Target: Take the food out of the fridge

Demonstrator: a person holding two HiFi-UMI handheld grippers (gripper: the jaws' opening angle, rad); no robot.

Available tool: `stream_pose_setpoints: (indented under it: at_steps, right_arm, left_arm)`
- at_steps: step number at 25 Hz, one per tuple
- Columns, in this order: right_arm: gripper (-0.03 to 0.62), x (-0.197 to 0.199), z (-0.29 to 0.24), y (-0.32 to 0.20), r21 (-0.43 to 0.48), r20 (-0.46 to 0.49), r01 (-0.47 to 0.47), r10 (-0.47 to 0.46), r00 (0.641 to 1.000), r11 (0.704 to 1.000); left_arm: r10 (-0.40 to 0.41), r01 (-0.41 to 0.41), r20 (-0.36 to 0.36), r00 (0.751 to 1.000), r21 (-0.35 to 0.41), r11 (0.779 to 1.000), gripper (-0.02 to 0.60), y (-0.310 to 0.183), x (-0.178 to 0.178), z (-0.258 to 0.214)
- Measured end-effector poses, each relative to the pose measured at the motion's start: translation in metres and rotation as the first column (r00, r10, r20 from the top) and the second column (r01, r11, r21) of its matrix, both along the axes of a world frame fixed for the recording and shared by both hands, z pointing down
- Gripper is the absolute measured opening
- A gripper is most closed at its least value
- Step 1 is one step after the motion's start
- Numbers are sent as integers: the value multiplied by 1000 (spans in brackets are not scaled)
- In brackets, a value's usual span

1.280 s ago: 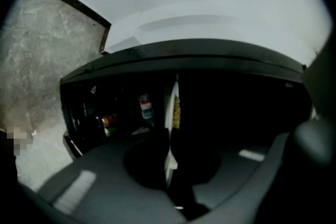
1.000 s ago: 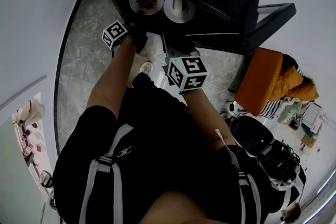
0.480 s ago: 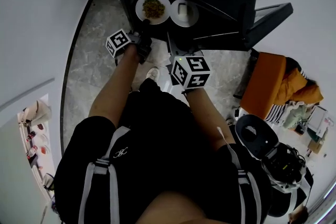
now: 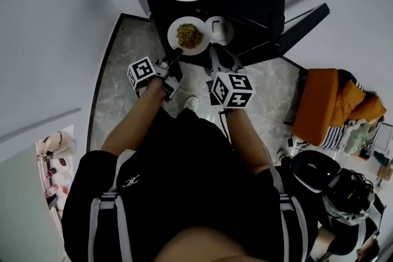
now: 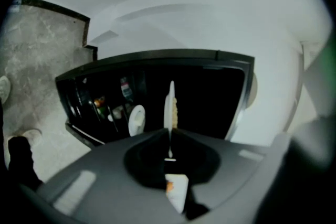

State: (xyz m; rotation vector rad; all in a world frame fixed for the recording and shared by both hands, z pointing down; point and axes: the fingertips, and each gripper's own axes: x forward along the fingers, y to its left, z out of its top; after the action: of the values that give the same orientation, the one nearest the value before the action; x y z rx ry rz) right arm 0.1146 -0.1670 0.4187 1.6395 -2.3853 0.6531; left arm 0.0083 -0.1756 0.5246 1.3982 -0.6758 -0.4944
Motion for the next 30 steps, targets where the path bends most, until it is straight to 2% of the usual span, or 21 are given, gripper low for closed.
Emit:
stream_pose_setpoints:
  at_steps: [4,8,12,16,22,30]
  right_arm:
    - [0,8,-13,6,21,2,-80,80,997,997]
    - [0,22,-24,16,43,5,-197,197,980,979]
    - [0,36,-26,27,55,-9,-308,309,951,950]
    - [0,59,-26,40,54,-9,-425,426,905,904]
    - [0,77,-28,56,54,10,-500,500,866,864]
    - [0,90,-34,60,64,30,-527,527,850,847]
  left_arm:
    - [90,-91,9,996,28,995,9,5,-4,-32]
    - [213,-214,30,977,49,976,9,13,-4,-59]
    - [289,-291,36,957,51,955,9,17,-3,-82]
    - [337,-337,13,941,50,940,11,15,1,-102]
    - [459,-458,-2,888,88,885,11,25,20,-141]
    - [551,-541,-74,831,120,832,12,48,42,-195]
